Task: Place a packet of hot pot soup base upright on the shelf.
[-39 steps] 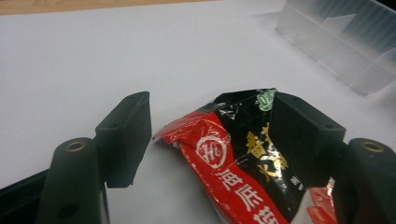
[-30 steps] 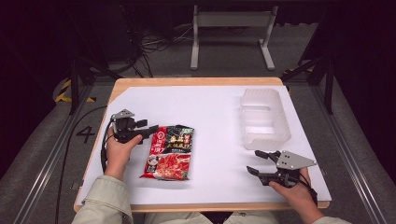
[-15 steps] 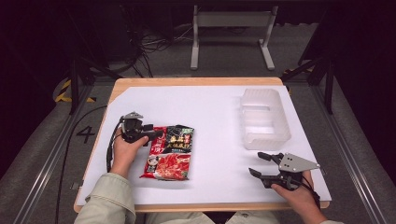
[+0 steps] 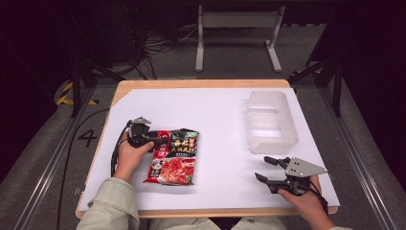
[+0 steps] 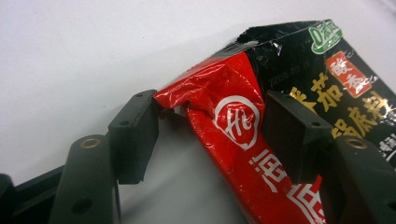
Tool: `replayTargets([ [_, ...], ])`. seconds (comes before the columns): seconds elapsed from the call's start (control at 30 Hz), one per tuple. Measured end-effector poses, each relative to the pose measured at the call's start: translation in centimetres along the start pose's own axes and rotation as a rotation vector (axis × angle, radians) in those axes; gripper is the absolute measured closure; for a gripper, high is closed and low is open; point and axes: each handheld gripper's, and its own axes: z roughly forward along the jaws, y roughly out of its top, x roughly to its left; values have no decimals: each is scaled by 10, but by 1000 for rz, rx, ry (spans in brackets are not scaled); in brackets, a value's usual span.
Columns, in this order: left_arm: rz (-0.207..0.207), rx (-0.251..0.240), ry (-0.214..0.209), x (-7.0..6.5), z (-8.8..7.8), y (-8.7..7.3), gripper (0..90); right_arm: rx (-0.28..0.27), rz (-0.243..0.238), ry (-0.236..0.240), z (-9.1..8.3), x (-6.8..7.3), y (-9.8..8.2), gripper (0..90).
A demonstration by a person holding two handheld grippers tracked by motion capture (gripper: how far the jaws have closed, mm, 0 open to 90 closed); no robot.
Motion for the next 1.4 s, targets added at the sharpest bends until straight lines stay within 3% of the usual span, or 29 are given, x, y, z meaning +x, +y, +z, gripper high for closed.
replayTargets([
  [0.2,-7,-15,33,-3,0,-2,455,4,0,3,1,1,0,325],
  [0.37,-84,-30,-19,4,-3,-6,630,5,0,7,2,1,0,326],
  [0.43,-93,-29,-33,3,-3,-7,700,7,5,10,2,1,0,324],
  [0.73,-89,-41,-27,0,-5,-6,799,8,8,13,3,1,0,323],
  [0.87,-125,-62,-46,-3,-8,-4,832,8,7,12,2,1,0,325],
  [1.1,-98,-113,-41,-13,-17,2,850,9,7,9,2,0,0,327],
  [1.4,-65,-204,-95,-28,-39,14,860,10,6,10,2,0,0,327],
])
